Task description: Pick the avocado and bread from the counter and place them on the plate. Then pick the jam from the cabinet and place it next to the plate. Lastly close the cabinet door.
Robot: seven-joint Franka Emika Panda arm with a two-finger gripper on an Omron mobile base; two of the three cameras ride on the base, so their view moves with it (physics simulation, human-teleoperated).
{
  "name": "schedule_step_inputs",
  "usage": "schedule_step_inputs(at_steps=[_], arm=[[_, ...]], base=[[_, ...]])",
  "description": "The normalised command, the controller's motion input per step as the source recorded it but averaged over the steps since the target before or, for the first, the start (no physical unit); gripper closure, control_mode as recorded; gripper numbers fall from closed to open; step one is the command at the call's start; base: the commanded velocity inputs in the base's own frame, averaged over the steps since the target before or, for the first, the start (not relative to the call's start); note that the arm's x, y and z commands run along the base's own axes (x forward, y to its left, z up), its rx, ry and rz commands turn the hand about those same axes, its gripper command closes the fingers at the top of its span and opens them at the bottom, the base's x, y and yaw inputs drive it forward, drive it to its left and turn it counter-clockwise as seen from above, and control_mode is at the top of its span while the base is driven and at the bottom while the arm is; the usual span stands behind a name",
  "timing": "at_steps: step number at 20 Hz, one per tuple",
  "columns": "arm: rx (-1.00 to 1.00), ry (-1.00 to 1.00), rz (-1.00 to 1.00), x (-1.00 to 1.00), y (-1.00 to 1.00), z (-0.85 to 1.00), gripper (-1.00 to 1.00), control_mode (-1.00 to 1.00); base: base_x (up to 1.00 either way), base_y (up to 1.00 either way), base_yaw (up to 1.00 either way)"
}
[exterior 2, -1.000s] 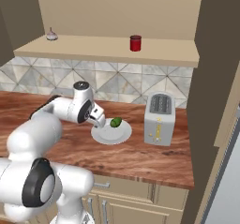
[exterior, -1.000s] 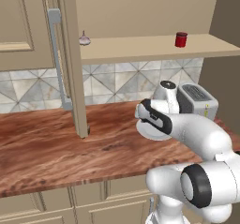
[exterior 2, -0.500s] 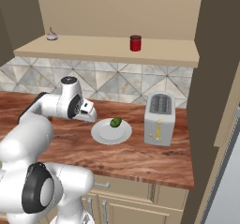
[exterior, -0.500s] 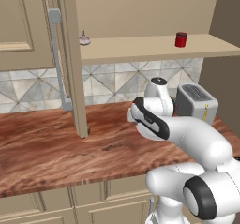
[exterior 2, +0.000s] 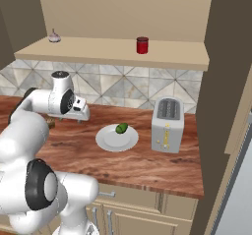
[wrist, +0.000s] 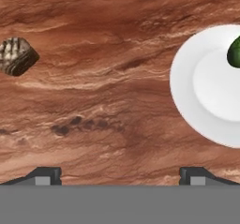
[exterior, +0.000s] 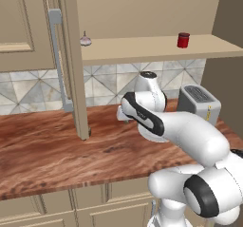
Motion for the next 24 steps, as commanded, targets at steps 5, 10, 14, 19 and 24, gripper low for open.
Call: schedule_step_inputs(at_steps=[5, 10, 14, 19, 24], arm=[[0.00, 0.00, 0.01, 0.00, 0.45, 0.00, -1.00, -1.00], [0.00, 0.00, 0.00, 0.00, 0.38, 0.00, -1.00, -1.00], [0.00, 0.00, 0.00, 0.01, 0.36, 0.00, -1.00, -1.00], [0.00, 0.00, -0.01, 0.04, 0.30, 0.00, -1.00, -1.00], [0.02, 0.00, -0.06, 0.05, 0.21, 0.00, -1.00, -1.00]], base=[[0.00, 0.00, 0.00], [0.00, 0.00, 0.00], [0.00, 0.00, 0.00], [0.00, 0.00, 0.00], [0.00, 0.00, 0.00]])
